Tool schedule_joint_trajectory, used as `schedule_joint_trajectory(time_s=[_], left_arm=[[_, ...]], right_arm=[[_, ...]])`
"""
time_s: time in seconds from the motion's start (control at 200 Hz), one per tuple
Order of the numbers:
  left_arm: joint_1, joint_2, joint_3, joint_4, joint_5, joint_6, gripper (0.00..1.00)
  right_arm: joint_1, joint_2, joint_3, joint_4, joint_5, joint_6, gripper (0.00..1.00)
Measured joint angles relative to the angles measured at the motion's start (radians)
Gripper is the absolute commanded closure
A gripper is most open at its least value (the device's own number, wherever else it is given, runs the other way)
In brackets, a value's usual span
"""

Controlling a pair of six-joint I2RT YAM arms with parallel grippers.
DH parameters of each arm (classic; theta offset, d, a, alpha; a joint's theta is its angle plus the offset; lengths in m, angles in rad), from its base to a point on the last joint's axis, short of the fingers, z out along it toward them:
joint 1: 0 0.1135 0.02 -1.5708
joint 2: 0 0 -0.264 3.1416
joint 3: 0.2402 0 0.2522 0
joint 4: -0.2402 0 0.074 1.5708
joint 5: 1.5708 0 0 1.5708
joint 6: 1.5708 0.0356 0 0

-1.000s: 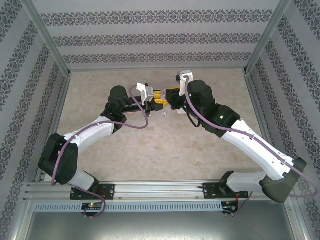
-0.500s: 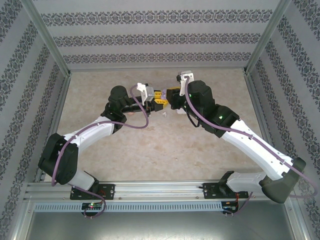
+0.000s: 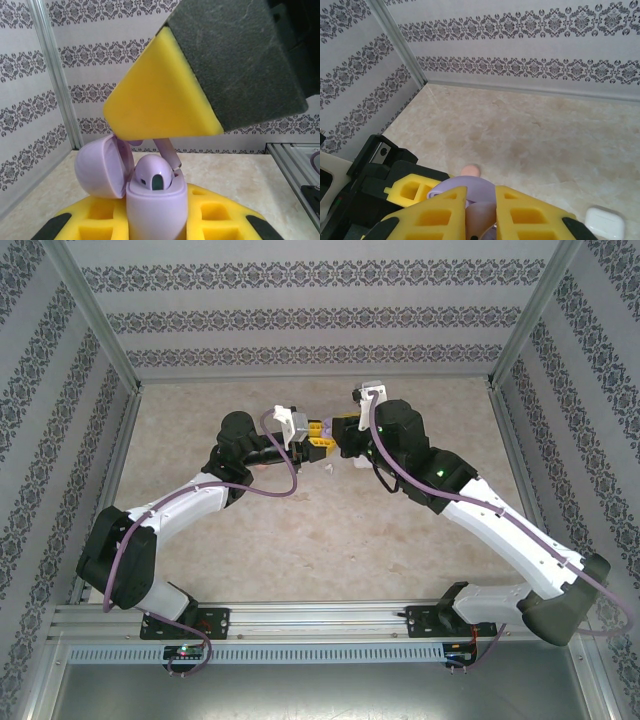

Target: Insert wireless bluetooth earbuds into charging case

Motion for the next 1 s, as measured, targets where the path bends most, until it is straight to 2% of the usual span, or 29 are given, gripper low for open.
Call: schedule_joint_trajectory(time_s=[0.425, 0.999], left_arm=[[0.0, 0.0, -0.023, -0.006, -0.027, -0.003, 1.0], [-0.002, -0.041, -0.051, 0.13, -0.03, -0.035, 1.0]], right_arm=[[0.002, 0.001, -0.035, 0.026, 0.015, 0.028, 0.84], [0.015, -0.13, -0.138, 0.085, 0.006, 0.129, 0.84]])
